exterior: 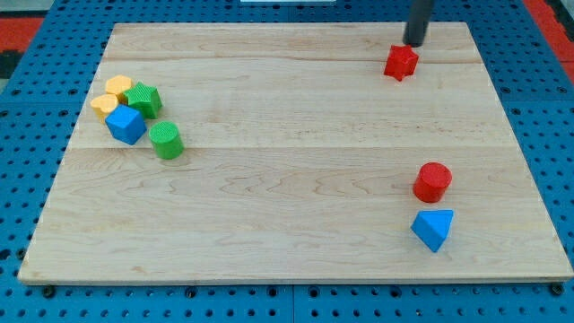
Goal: Move the red star to the top of the red circle
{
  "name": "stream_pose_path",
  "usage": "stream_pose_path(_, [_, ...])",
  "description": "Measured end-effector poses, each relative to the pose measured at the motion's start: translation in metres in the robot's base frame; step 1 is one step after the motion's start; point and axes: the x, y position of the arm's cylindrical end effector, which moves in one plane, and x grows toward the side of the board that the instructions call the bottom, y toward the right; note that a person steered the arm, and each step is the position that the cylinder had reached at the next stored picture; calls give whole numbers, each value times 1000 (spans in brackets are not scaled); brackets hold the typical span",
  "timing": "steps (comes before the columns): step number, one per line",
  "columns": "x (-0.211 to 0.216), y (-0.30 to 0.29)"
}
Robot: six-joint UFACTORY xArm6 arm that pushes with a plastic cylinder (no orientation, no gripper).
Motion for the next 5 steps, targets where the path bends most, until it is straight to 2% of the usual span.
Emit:
stream_pose_path(1, [53, -51])
stream_pose_path(2, [33, -57])
stream_pose_path(3, [29, -94])
stream_pose_path(5, [132, -69])
